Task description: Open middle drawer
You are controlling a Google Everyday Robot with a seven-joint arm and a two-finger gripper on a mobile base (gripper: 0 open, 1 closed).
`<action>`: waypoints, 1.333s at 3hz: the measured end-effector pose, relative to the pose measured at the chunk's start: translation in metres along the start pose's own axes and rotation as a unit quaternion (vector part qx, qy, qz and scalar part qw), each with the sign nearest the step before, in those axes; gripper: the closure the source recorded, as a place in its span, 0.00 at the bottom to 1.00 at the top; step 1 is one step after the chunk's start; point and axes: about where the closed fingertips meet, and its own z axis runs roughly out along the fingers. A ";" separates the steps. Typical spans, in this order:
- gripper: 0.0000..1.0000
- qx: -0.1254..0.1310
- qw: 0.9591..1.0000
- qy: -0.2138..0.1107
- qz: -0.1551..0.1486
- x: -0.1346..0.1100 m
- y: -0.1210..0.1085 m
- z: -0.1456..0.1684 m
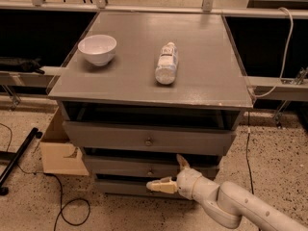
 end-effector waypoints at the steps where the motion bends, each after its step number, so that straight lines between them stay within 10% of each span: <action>1: 0.00 0.001 1.000 0.002 0.001 0.001 0.000 0.001; 4: 0.00 0.039 0.997 0.060 -0.037 0.020 -0.008 0.000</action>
Offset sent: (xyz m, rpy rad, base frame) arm -0.0035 -0.0030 -0.0218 -0.1054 0.0545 -0.0297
